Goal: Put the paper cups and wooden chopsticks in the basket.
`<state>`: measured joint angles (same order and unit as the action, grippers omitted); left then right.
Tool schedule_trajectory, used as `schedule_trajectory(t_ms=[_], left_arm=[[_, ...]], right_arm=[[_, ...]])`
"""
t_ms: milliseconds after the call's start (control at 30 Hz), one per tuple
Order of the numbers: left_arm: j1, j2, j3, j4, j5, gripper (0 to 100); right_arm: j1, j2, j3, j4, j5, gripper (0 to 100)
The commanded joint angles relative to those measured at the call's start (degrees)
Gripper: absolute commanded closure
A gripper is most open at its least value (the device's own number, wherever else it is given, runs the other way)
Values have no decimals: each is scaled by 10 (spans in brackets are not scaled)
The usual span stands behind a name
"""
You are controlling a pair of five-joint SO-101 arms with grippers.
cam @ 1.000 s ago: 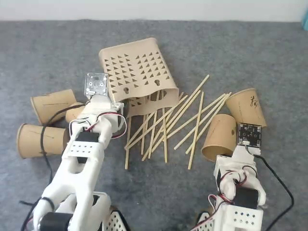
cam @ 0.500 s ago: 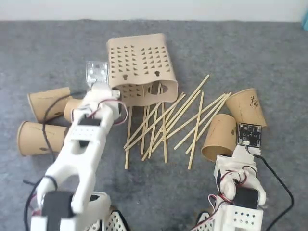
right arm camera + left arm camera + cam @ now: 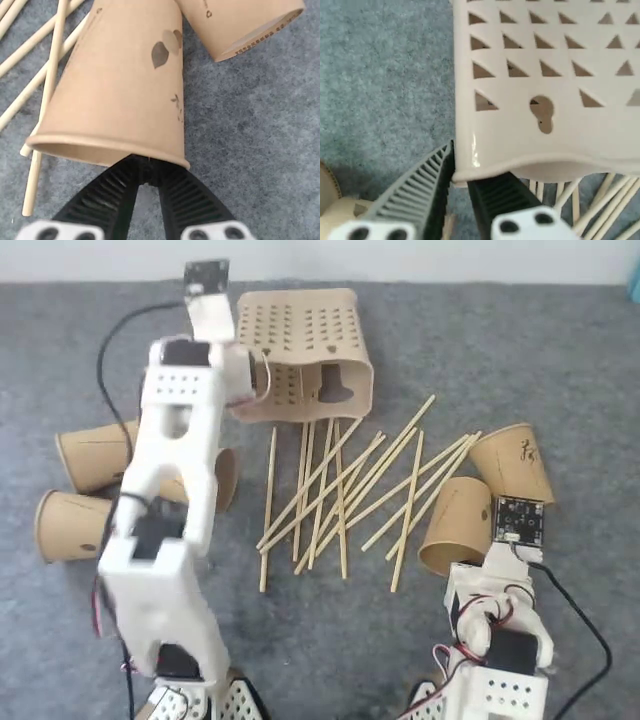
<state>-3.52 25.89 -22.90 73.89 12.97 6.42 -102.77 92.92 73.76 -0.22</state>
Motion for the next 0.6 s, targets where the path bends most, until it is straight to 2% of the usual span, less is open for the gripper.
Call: schedule_trajectory(t_ms=[0, 133, 233, 567], left_arm=[[-14, 151, -361, 146, 7, 989], [-16, 276, -611, 236, 7, 989], [-13, 347, -739, 268, 8, 988], [-18, 360, -697, 251, 7, 987]], right_arm=[[-2, 0, -20, 2, 7, 982], [-2, 0, -20, 2, 7, 982], [-3, 0, -20, 1, 7, 982], [-3, 0, -20, 1, 7, 982]])
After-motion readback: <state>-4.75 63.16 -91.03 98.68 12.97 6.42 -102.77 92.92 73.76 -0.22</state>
